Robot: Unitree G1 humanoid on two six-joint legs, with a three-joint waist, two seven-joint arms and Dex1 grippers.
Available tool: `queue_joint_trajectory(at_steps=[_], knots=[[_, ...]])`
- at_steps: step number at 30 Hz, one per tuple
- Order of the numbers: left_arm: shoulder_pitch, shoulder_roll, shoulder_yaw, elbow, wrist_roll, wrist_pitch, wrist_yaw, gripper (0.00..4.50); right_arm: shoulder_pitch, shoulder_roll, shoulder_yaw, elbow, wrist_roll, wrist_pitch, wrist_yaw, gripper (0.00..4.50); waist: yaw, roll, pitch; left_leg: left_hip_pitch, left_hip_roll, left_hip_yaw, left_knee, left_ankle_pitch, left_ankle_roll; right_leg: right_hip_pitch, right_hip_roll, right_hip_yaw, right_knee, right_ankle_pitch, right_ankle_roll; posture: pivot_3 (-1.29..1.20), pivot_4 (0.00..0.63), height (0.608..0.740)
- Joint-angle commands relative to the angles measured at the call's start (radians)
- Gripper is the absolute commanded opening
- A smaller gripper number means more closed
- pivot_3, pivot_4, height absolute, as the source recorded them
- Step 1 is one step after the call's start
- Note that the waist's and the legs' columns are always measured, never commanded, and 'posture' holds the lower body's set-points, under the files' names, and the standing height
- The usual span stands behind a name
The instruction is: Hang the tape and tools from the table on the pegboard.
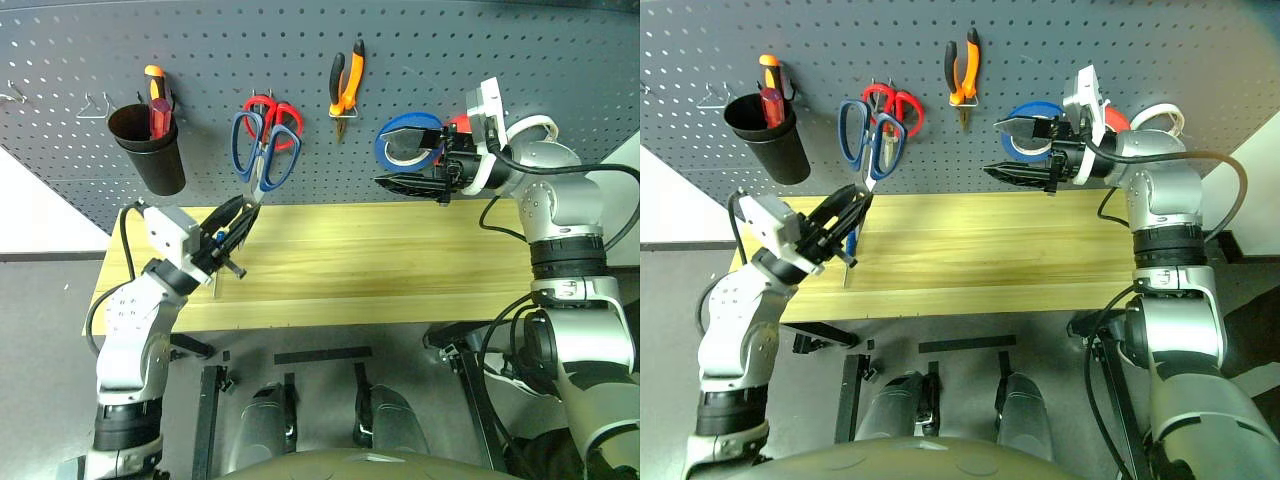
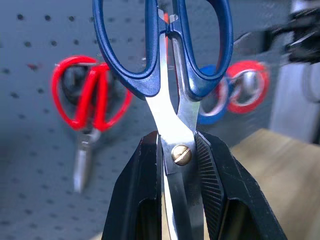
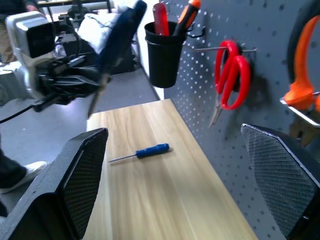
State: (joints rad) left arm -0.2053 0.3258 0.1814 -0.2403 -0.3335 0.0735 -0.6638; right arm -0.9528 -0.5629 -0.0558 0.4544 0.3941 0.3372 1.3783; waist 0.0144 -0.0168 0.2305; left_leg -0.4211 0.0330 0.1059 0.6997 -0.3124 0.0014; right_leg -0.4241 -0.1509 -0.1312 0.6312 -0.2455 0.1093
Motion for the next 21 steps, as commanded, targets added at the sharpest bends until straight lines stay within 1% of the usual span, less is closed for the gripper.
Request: queue_joint_trajectory(at_steps=[1,5,9,17,21], knots=[[-0.061,0.022,-0.013,0.047,0.028,-0.018,0.027,0.66,-0.001,-0.013,-0.024,-0.048,0.024,0.001,-0.018,4.5,-0.001,0.0,-0.001,0.0,0.0,0.0,0.0,0.0,0.0,0.0,0.0,0.0,0.0,0.0,0.0,0.05,0.118,0.732],[-0.127,0.026,-0.035,0.141,0.063,-0.022,0.05,0.66,0.006,-0.017,-0.025,-0.058,0.026,0.003,-0.037,4.5,-0.001,0.0,-0.002,0.0,0.0,0.0,0.0,0.0,0.0,0.0,0.0,0.0,0.0,0.0,0.0,0.03,0.118,0.732],[-0.19,0.0,-0.039,0.223,0.07,-0.013,0.097,0.66,0.02,-0.024,-0.028,-0.079,0.033,0.013,-0.046,4.5,-0.001,0.0,-0.005,0.0,0.0,0.0,0.0,0.0,0.0,0.0,0.0,0.0,0.0,0.0,0.0,0.02,0.118,0.732],[-0.296,-0.028,-0.075,0.43,0.107,-0.118,0.095,0.66,0.022,-0.035,-0.042,-0.121,0.074,0.073,-0.059,4.5,-0.003,0.0,-0.009,0.0,0.0,0.0,0.0,0.0,0.0,0.0,0.0,0.0,0.0,0.0,0.0,0.01,0.115,0.732],[-0.345,-0.049,-0.078,0.497,0.103,-0.148,0.097,0.66,0.021,-0.037,-0.043,-0.138,0.086,0.084,-0.07,4.5,-0.003,0.0,-0.01,0.0,0.0,0.0,0.0,0.0,0.0,0.0,0.0,0.0,0.0,0.0,0.0,0.0,0.118,0.732]])
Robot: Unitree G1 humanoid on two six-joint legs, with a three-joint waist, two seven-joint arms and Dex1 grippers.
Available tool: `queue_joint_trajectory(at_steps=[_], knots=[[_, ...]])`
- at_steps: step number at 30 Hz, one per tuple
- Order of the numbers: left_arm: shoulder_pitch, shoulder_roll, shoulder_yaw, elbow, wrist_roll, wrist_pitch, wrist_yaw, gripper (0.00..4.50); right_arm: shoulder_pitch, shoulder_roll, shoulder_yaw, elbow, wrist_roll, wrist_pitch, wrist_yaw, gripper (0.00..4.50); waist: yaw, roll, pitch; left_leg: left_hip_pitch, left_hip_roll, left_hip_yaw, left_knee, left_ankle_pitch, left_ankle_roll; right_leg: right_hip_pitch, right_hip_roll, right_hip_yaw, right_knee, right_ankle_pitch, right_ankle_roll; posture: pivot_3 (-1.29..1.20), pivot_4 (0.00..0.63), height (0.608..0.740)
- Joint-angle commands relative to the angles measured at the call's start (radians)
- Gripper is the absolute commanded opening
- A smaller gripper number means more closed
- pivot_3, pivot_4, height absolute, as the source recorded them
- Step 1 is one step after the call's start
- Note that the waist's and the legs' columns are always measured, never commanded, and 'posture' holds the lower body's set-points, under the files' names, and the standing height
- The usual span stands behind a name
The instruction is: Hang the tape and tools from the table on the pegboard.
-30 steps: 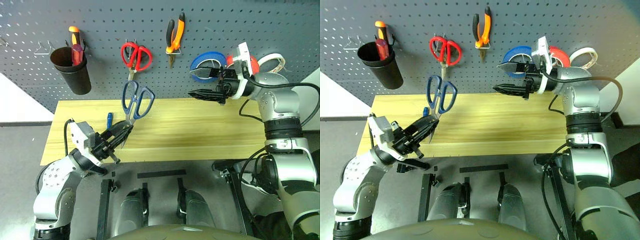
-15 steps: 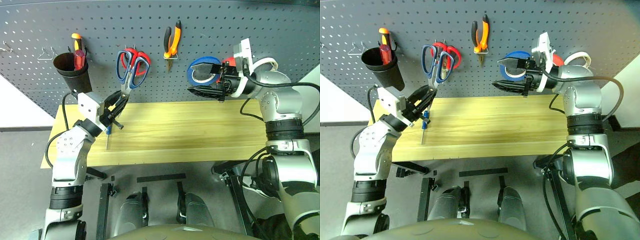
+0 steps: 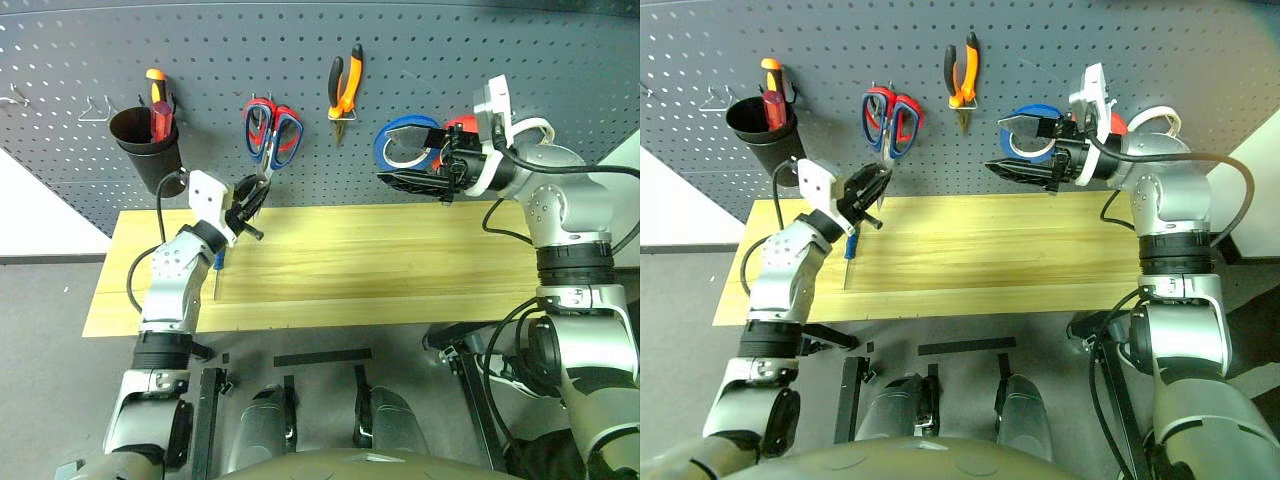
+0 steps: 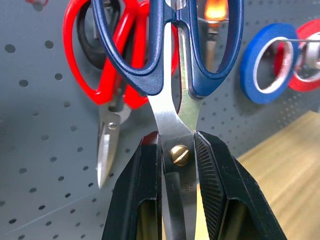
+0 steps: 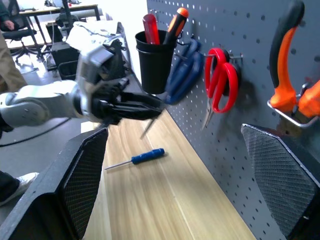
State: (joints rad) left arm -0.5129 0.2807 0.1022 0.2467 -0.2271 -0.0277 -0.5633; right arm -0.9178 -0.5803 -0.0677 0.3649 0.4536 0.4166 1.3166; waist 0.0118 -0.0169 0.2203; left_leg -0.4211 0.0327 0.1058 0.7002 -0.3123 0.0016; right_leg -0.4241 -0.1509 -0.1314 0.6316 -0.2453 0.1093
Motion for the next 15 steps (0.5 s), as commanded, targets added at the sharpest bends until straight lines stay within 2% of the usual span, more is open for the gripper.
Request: queue_joint_trajectory(at_steps=[1,15], knots=[[-0.051,-0.007,-0.001,0.03,-0.001,-0.055,-0.004,0.66,-0.012,-0.02,-0.03,-0.052,0.027,0.005,-0.011,4.5,-0.001,0.0,0.0,0.0,0.0,0.0,0.0,0.0,0.0,0.0,0.0,0.0,0.0,0.0,0.0,0.0,0.118,0.732],[-0.201,-0.029,0.0,0.318,0.049,-0.185,0.054,0.66,-0.032,0.004,-0.062,-0.069,0.096,0.05,-0.06,4.5,-0.003,0.0,-0.002,0.0,0.0,0.0,0.0,0.0,0.0,0.0,0.0,0.0,0.0,0.0,0.0,-0.01,0.119,0.732]])
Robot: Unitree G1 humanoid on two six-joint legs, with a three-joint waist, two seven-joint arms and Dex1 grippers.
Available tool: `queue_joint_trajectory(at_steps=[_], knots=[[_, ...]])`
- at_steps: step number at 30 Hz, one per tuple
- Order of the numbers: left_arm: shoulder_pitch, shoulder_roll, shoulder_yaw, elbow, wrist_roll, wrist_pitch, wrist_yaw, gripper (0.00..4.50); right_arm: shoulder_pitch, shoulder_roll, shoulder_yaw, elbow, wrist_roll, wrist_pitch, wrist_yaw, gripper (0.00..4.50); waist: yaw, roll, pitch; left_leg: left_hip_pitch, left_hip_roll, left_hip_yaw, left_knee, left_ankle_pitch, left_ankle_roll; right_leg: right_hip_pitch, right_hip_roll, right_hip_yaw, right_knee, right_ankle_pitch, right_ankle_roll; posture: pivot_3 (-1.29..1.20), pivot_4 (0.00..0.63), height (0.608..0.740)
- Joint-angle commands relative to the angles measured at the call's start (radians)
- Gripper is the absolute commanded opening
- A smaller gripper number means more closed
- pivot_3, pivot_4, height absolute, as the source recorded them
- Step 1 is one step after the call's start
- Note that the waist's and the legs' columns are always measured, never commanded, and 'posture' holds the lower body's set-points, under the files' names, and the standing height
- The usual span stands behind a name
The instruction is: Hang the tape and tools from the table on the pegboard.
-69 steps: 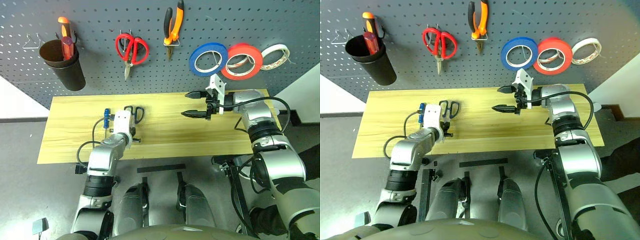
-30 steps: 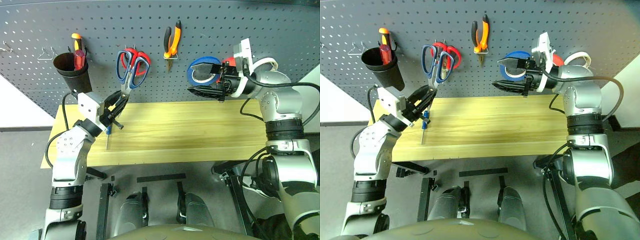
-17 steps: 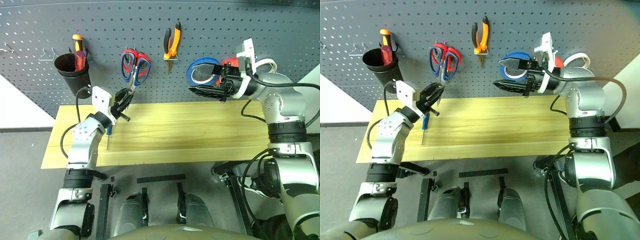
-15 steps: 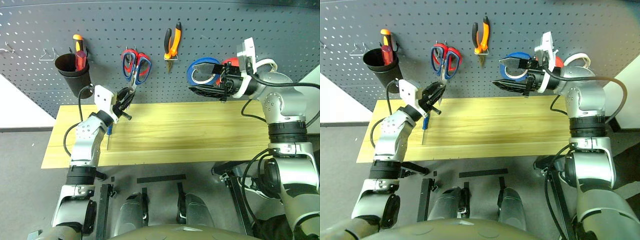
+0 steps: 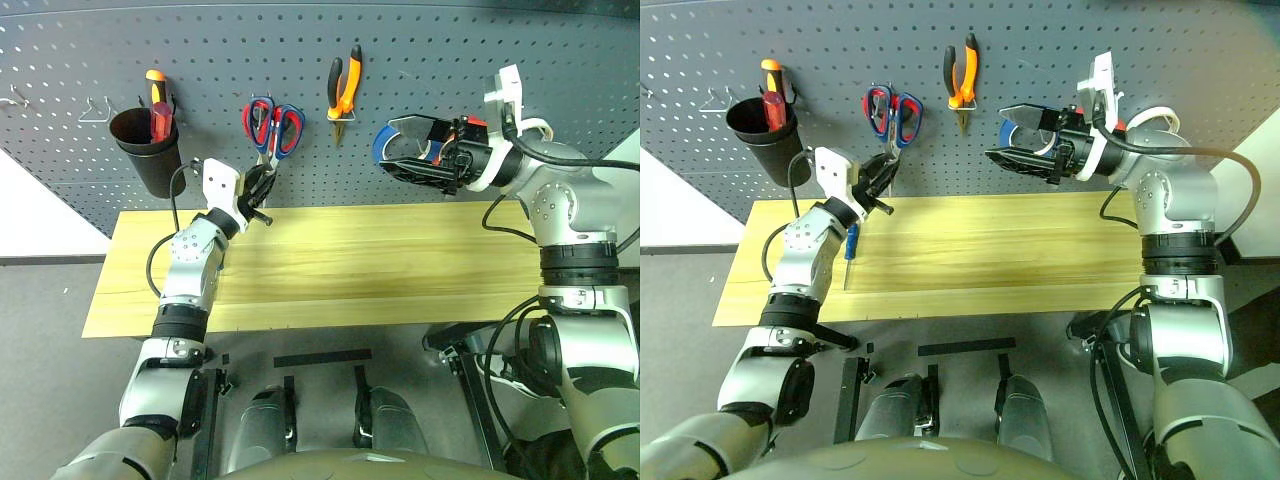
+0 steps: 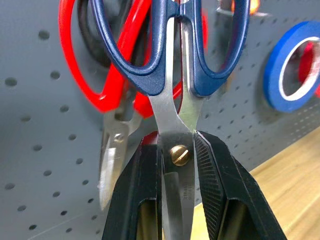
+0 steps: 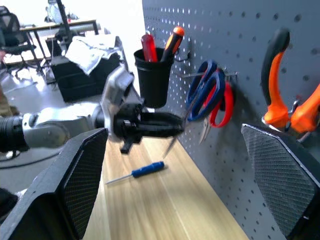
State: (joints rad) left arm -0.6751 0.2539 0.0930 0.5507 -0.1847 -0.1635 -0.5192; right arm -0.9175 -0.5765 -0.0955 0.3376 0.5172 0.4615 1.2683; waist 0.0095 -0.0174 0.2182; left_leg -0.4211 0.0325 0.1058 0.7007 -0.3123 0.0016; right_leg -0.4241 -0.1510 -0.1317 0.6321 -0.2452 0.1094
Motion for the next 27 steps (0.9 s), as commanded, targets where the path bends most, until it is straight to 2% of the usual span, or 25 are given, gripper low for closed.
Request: queue_joint_trajectory(at_steps=[1,7,8,9,14,18,23,27], knots=[[-0.043,-0.003,0.009,0.024,0.007,-0.056,0.012,0.66,-0.033,0.0,-0.034,-0.044,0.036,0.007,-0.015,4.5,-0.001,0.0,0.0,0.0,0.0,0.0,0.0,0.0,0.0,0.0,0.0,0.0,0.0,0.0,0.0,-0.01,0.119,0.732],[-0.051,0.001,0.011,0.06,0.003,-0.074,0.014,0.66,-0.027,0.003,-0.025,-0.051,0.045,0.009,-0.023,4.5,-0.005,0.0,0.0,0.0,0.0,0.0,0.0,0.0,0.0,0.0,0.0,0.0,0.0,0.0,0.0,-0.01,0.123,0.732],[-0.049,0.002,0.011,0.058,0.002,-0.074,0.014,1.37,-0.026,0.003,-0.024,-0.051,0.045,0.007,-0.023,4.5,-0.006,0.0,0.0,0.0,0.0,0.0,0.0,0.0,0.0,0.0,0.0,0.0,0.0,0.0,0.0,-0.01,0.123,0.732],[-0.047,0.002,0.011,0.052,-0.004,-0.066,0.007,1.58,-0.027,0.004,-0.024,-0.049,0.044,0.003,-0.024,4.5,-0.006,0.0,0.0,0.0,0.0,0.0,0.0,0.0,0.0,0.0,0.0,0.0,0.0,0.0,0.0,-0.01,0.122,0.732],[-0.022,0.008,0.005,-0.008,0.002,-0.056,0.01,3.25,-0.028,0.004,-0.02,-0.04,0.037,-0.007,-0.026,4.5,-0.007,0.0,-0.001,0.0,0.0,0.0,0.0,0.0,0.0,0.0,0.0,0.0,0.0,0.0,0.0,0.01,0.116,0.732],[0.045,0.011,0.011,-0.148,0.01,-0.038,0.064,4.48,-0.02,0.0,-0.02,-0.048,0.042,-0.001,-0.02,4.5,-0.007,0.0,-0.001,0.0,0.0,0.0,0.0,0.0,0.0,0.0,0.0,0.0,0.001,0.0,0.0,0.02,0.117,0.732],[0.285,0.04,0.029,-0.575,-0.06,0.162,0.099,4.48,0.044,-0.008,-0.006,-0.13,0.07,0.061,-0.012,4.5,-0.019,0.0,-0.001,0.0,0.0,-0.001,0.0,0.0,0.0,0.0,0.0,0.0,0.001,0.0,0.0,0.04,0.126,0.732],[0.44,0.079,0.051,-0.82,-0.101,0.36,0.142,4.48,0.11,0.0,0.005,-0.214,0.105,0.137,-0.027,4.5,-0.016,0.001,-0.002,0.001,0.001,-0.002,0.0,0.0,0.0,0.001,-0.001,0.0,0.002,0.0,0.0,0.07,0.13,0.732]])
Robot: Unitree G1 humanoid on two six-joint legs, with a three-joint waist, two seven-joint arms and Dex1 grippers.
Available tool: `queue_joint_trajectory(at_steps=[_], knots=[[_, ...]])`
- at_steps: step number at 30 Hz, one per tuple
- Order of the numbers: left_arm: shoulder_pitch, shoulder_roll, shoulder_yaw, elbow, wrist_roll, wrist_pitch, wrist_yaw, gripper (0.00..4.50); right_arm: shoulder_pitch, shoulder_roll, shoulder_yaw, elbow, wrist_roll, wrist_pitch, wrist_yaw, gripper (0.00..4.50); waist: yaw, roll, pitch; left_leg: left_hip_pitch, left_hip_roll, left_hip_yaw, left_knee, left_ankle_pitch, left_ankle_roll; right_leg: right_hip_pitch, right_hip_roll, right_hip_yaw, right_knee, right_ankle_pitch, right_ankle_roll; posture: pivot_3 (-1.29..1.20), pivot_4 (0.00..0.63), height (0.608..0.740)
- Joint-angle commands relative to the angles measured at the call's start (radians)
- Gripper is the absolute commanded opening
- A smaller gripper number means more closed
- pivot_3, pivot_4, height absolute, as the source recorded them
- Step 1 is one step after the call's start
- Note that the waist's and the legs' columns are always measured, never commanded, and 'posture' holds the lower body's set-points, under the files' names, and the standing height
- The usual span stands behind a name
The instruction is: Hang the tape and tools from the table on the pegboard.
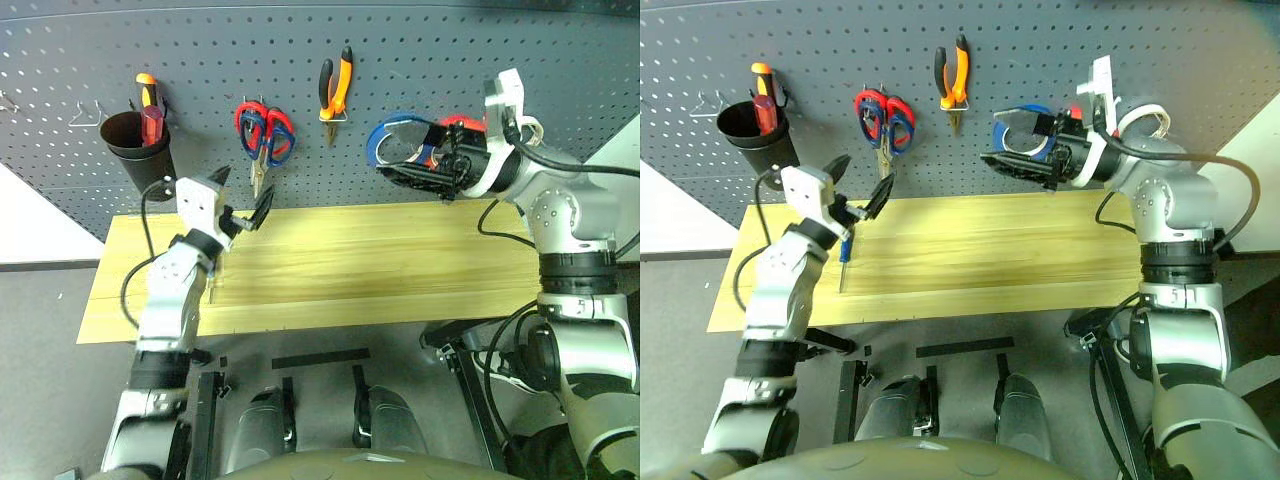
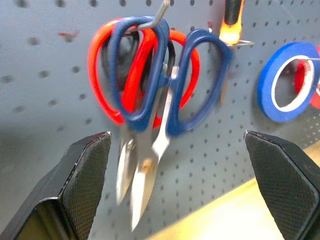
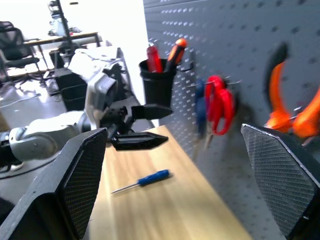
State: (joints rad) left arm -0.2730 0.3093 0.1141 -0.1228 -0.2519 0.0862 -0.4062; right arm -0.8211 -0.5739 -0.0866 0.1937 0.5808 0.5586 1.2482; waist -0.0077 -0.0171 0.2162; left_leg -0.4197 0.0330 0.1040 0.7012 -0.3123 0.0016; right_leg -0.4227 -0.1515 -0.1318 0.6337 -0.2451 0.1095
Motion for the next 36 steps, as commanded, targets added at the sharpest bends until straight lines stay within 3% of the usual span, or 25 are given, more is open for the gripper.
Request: queue_joint_trajectory(at_steps=[1,6,12,17,21,36], knots=[[0.067,0.03,0.048,-0.191,-0.044,0.168,0.056,4.48,0.035,0.001,0.009,-0.09,0.043,0.058,-0.01,4.5,0.003,0.0,0.0,0.001,0.0,0.0,0.001,0.0,0.0,0.001,0.0,0.0,0.0,0.0,0.0,0.08,0.134,0.732],[0.111,0.077,0.116,-0.241,-0.04,0.413,0.157,4.48,0.07,0.01,0.077,-0.11,0.012,0.12,-0.048,4.5,0.022,0.001,-0.001,0.013,0.0,0.0,0.0,0.0,0.0,0.013,0.0,0.001,0.0,0.0,0.0,0.11,0.156,0.732],[-0.015,0.144,0.108,-0.079,-0.006,0.716,0.231,4.48,0.001,0.024,0.154,0.03,-0.088,0.079,-0.076,4.5,0.05,0.001,0.0,0.013,0.0,0.0,0.001,0.0,0.0,0.013,0.001,0.002,0.0,0.0,0.0,0.14,0.196,0.732],[-0.112,0.139,0.096,0.081,0.021,0.776,0.258,4.48,-0.03,0.04,0.206,0.108,-0.173,-0.073,-0.028,4.5,0.051,0.001,0.0,0.012,-0.001,-0.001,-0.002,0.0,0.0,0.013,0.001,0.0,-0.003,0.0,0.0,0.14,0.221,0.732],[-0.195,0.131,0.075,0.227,0.056,0.715,0.263,4.48,-0.028,0.038,0.284,0.164,-0.297,-0.253,0.007,4.5,0.049,0.001,0.002,0.013,-0.001,-0.001,-0.002,0.0,0.0,0.013,0.001,0.0,-0.003,0.0,0.0,0.14,0.252,0.732],[-0.383,0.037,0.087,0.598,0.082,0.693,0.342,4.48,-0.166,0.195,0.267,0.344,-0.321,-0.31,-0.015,4.5,0.05,0.002,0.066,0.012,0.0,-0.001,-0.001,0.0,0.0,0.012,0.001,0.0,-0.002,0.0,0.0,0.13,0.349,0.732]])
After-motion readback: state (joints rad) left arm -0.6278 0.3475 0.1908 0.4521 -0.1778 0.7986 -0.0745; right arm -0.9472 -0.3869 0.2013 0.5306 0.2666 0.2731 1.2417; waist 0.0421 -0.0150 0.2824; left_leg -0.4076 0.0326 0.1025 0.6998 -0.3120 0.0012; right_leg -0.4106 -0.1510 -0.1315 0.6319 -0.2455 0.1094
